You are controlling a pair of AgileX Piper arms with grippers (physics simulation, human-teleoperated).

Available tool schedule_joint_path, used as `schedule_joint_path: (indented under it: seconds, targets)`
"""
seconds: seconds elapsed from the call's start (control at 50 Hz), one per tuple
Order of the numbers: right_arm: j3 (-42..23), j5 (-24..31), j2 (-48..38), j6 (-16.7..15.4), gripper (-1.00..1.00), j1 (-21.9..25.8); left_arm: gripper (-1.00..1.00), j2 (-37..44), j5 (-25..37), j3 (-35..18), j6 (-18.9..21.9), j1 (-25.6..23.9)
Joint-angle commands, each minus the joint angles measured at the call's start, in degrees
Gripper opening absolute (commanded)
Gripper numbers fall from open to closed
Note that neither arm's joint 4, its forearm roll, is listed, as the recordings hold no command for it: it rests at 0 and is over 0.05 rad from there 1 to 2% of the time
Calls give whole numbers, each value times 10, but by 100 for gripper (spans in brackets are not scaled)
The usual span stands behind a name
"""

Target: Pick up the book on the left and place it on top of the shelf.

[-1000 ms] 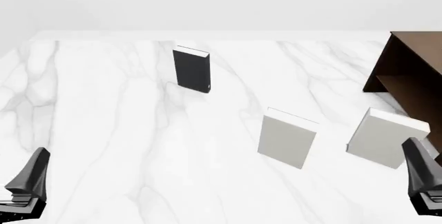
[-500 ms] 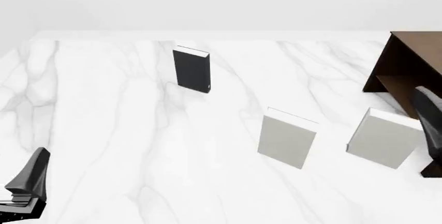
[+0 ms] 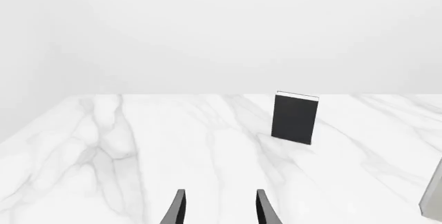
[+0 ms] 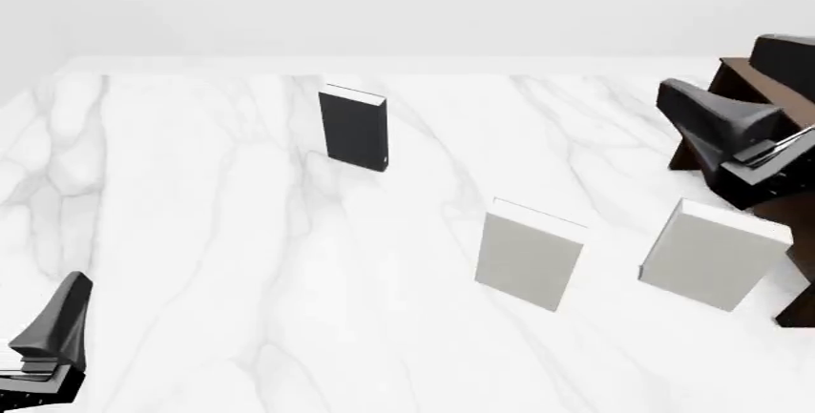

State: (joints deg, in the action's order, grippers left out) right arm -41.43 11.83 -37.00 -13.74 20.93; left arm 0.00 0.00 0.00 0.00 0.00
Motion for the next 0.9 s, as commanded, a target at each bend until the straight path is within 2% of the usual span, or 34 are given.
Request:
schedule_joint_path:
  seconds: [0.02, 0.64, 0.9]
  targets:
    - [-36, -8, -77, -14, 100, 33, 100, 0, 0, 0, 0, 0]
    - [-117, -90, -250, -15, 100, 71, 100, 0, 0, 0, 0, 0]
    - [-137, -131, -320, 5, 100, 87, 100, 0, 0, 0, 0, 0]
